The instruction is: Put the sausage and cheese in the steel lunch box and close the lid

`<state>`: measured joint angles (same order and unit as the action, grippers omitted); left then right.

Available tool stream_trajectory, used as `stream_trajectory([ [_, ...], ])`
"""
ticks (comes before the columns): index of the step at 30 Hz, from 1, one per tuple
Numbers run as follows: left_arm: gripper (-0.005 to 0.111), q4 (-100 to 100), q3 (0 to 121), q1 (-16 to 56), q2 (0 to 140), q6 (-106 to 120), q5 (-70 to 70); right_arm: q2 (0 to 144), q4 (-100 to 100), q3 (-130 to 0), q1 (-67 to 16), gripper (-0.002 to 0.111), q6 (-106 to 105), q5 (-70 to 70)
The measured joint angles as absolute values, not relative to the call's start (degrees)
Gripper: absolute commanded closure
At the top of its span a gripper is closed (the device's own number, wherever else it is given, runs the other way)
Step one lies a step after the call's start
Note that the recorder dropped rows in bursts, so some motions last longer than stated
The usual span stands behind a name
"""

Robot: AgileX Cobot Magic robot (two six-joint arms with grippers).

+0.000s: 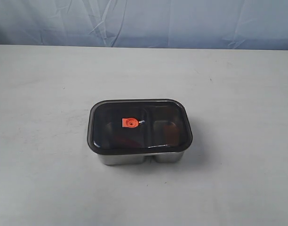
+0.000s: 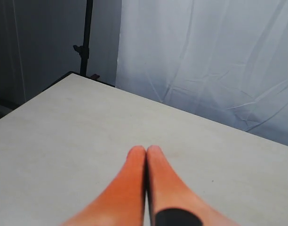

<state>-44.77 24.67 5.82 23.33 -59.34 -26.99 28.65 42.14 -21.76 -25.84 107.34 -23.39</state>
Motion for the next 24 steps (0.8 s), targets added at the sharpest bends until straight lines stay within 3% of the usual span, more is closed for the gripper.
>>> stream_trajectory([
  [2, 0.107, -44.77, 24.67, 5.82, 23.33, -59.34, -26.99, 24.6, 41.58, -19.24, -23.9, 0.109, 107.34, -34.25],
  [6, 0.107, -44.77, 24.67, 5.82, 23.33, -59.34, -26.99, 19.91, 42.23, -18.81, -20.72, 0.109, 107.34, -35.75],
  [10, 0.107, -44.77, 24.67, 5.82, 23.33, -59.34, -27.09, 10.83, 33.9, -15.45, -19.11, 0.109, 107.34, -24.63],
  [18, 0.107, -44.77, 24.67, 5.82, 23.33, -59.34, -27.09, 2.01, 27.88, -2.14, -18.15, 0.109, 107.34, -15.84],
  [24, 0.107, -44.77, 24.67, 5.82, 23.33, -59.34, -27.09, 0.45, 23.58, -0.41, -10.99, 0.109, 107.34, 6.07],
])
